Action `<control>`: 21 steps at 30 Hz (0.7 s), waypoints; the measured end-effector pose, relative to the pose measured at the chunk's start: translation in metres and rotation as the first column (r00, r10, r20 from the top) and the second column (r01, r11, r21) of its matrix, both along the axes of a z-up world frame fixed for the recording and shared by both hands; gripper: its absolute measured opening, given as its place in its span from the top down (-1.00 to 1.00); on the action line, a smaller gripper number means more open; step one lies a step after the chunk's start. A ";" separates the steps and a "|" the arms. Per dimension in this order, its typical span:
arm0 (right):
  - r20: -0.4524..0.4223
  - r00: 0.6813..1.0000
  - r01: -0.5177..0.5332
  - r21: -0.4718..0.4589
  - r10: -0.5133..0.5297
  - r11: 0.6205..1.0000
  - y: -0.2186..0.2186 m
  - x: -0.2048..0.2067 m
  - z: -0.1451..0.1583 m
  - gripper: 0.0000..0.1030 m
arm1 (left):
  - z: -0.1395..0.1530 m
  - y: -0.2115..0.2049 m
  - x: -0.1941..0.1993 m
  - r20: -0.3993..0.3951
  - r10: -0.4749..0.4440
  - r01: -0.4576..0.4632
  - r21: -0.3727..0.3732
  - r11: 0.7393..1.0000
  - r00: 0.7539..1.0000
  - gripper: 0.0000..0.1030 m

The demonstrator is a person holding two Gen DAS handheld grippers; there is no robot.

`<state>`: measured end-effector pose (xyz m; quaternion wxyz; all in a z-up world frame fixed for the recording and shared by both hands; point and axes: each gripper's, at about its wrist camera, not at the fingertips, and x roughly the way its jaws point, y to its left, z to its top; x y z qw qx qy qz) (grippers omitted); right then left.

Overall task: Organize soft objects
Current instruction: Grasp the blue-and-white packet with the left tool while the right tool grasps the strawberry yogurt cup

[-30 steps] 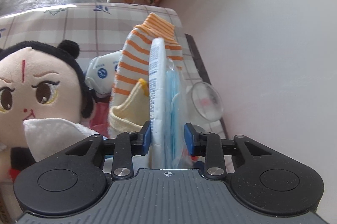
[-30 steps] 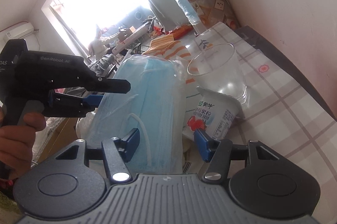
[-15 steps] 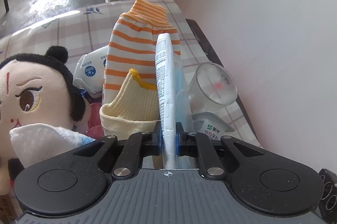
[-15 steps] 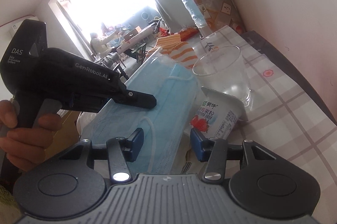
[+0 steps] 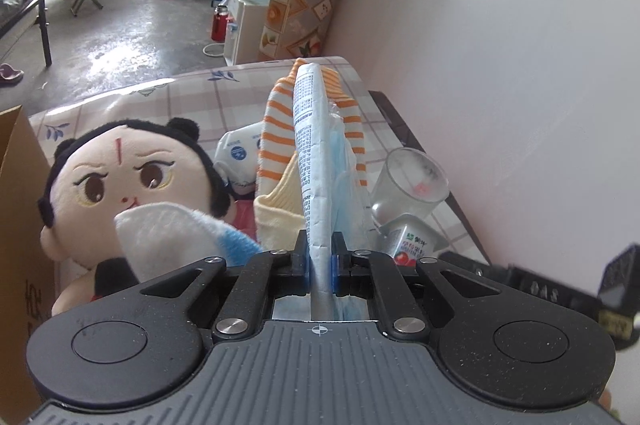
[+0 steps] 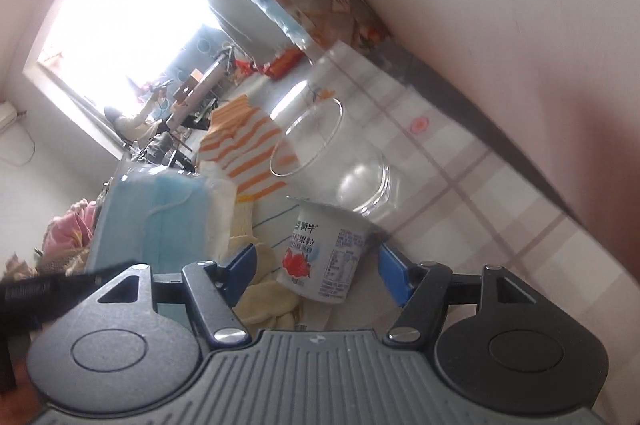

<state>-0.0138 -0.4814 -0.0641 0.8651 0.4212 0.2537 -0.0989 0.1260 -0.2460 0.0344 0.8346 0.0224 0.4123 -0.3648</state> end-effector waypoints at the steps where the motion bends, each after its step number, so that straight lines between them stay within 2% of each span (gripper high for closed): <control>1: -0.022 1.000 0.002 0.033 -0.001 0.999 -0.003 0.007 -0.004 -0.35 | -0.002 0.001 0.000 -0.001 0.004 -0.004 -0.002 1.000 1.000 0.86; 9: -0.086 0.996 0.012 0.100 -0.003 0.995 -0.003 0.038 -0.014 -0.33 | -0.010 0.009 0.001 -0.011 -0.008 0.008 -0.012 1.000 1.000 0.86; 13: -0.113 0.993 0.051 0.116 -0.038 0.992 -0.004 0.042 -0.022 -0.06 | -0.012 0.012 -0.001 -0.006 -0.015 0.015 -0.018 1.000 1.000 0.86; 21: -0.073 0.995 0.068 0.077 -0.062 0.995 0.004 0.022 -0.016 -0.02 | -0.004 0.023 -0.006 0.002 -0.017 0.017 -0.052 0.998 1.000 0.87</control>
